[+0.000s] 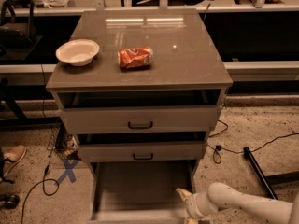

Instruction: Open bottom drawer

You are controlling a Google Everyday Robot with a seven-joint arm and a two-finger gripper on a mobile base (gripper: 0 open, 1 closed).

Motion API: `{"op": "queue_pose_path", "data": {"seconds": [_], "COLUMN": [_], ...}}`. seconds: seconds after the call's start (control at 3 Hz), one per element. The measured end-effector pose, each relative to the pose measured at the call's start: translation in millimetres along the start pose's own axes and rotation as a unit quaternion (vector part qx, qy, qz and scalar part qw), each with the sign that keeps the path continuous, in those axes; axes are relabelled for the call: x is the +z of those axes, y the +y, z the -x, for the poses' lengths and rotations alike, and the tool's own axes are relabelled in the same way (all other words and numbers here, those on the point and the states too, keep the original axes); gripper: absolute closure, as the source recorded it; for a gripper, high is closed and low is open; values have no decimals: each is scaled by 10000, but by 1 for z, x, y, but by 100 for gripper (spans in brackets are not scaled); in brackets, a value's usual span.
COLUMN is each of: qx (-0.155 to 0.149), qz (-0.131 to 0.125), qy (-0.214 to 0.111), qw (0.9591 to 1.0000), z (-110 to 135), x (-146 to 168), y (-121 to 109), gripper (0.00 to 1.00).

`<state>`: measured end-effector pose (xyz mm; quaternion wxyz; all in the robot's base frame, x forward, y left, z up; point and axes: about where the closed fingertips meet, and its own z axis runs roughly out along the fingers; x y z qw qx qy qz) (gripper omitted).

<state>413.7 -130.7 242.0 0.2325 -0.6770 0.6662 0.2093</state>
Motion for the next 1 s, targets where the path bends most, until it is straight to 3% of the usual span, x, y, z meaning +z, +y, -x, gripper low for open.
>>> {"op": "queue_pose_path", "data": {"seconds": [0.33, 1.0], "qx": [-242, -337], "qz": [-372, -1053], "qy": [336, 916], "qw": [9984, 9896], "z": [10, 24], "x": [-53, -165], "y": [-11, -38], "gripper": [0, 0]}}
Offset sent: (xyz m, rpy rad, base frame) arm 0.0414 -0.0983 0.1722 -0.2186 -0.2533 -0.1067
